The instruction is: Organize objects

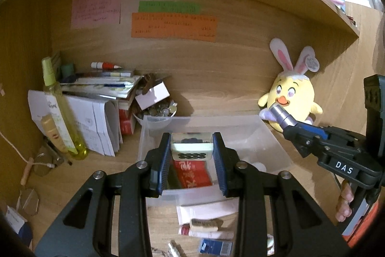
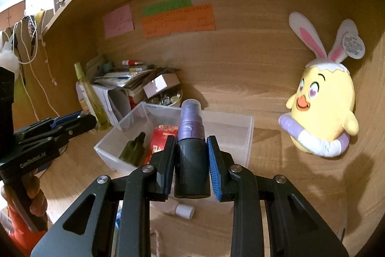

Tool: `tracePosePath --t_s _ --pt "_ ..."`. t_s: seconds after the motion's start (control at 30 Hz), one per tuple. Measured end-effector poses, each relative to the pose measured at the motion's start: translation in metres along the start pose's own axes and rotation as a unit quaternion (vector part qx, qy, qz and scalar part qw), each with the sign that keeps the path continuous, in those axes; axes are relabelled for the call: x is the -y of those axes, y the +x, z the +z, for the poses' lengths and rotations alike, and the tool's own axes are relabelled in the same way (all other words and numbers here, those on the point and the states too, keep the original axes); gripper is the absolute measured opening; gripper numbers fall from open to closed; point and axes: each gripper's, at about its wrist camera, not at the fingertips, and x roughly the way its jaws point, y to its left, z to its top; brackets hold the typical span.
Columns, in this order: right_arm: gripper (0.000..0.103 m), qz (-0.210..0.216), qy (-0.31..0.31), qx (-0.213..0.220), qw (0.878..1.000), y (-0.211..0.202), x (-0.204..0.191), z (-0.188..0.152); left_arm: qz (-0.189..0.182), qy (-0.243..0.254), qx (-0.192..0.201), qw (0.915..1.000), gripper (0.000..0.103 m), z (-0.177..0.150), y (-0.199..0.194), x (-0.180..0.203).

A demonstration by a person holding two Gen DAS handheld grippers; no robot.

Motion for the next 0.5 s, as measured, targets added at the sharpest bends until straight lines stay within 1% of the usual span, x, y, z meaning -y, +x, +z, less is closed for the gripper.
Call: tracePosePath --t_s 0.1,0.2,0.3,0.5 --pt "0.024 -0.001 0.001 -0.001 1.000 0.009 0.002 0.005 0.001 0.001 -0.005 1.0000 0.033 0.004 0.009 0.001" --pt "0.024 -0.002 0.003 -0.008 1.000 0.019 0.003 0.008 -0.004 -0.001 -0.020 0.9998 0.033 0.004 0.023 0.002" --pt "0.024 -0.004 0.008 -0.022 1.000 0.033 0.007 0.008 -0.011 -0.003 -0.043 0.9990 0.033 0.002 0.042 0.002" --pt "0.024 0.001 0.016 -0.059 0.998 0.063 0.013 -0.002 -0.012 0.011 -0.080 0.9966 0.033 -0.010 0.073 0.006"
